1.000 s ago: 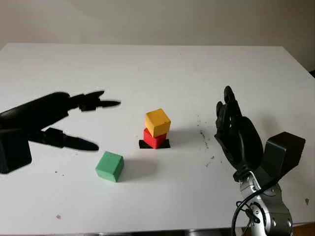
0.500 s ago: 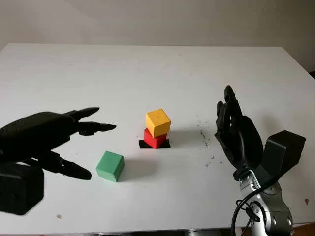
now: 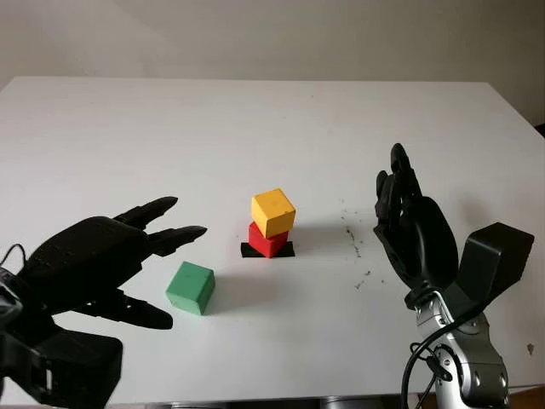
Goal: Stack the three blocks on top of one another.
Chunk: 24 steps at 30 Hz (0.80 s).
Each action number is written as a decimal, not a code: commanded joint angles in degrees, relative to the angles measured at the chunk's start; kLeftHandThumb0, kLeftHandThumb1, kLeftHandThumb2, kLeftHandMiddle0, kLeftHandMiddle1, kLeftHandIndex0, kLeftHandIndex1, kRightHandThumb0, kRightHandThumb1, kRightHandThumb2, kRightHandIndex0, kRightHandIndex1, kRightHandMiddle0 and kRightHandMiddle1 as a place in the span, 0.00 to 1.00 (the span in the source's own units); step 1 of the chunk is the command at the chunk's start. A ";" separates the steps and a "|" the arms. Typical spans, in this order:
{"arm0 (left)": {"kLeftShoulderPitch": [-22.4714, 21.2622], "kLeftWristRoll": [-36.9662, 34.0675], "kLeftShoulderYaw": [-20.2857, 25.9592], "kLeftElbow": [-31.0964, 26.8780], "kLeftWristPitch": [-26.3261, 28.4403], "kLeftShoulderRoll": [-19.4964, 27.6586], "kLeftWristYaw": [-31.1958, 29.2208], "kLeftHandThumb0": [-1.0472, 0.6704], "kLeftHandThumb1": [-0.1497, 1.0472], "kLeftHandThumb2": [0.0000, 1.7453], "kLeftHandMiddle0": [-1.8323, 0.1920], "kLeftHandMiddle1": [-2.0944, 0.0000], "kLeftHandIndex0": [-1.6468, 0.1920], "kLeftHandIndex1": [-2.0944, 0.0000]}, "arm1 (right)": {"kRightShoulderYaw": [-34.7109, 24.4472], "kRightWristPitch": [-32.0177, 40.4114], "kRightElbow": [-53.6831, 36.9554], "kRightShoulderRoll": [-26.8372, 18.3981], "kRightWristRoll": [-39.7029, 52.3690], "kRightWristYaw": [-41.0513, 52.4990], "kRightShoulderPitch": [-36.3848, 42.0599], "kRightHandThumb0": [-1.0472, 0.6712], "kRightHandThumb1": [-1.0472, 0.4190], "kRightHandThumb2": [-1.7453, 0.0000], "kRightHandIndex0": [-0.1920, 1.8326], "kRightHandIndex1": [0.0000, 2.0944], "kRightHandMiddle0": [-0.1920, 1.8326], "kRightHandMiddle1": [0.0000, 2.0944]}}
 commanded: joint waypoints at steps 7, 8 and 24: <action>-0.59 2.40 -1.99 2.53 -2.66 -0.10 2.40 0.14 0.93 0.03 0.89 0.97 0.70 0.96 | -0.68 -1.19 -0.31 -0.64 0.27 0.52 -0.13 0.17 0.00 0.57 0.00 0.00 0.00 0.00; -0.77 2.52 -2.16 3.03 -3.25 -0.02 2.77 0.14 0.94 0.03 0.89 0.97 0.69 0.95 | -0.71 -1.12 -0.37 -0.61 0.30 0.53 -0.06 0.17 0.00 0.57 0.00 0.00 0.00 0.00; -3.01 5.03 -3.31 7.27 -7.52 0.56 6.33 0.30 0.94 0.03 0.79 0.97 0.77 0.53 | -0.73 -1.53 -0.11 -0.74 0.60 1.21 0.29 0.17 0.00 0.59 0.00 0.00 0.00 0.00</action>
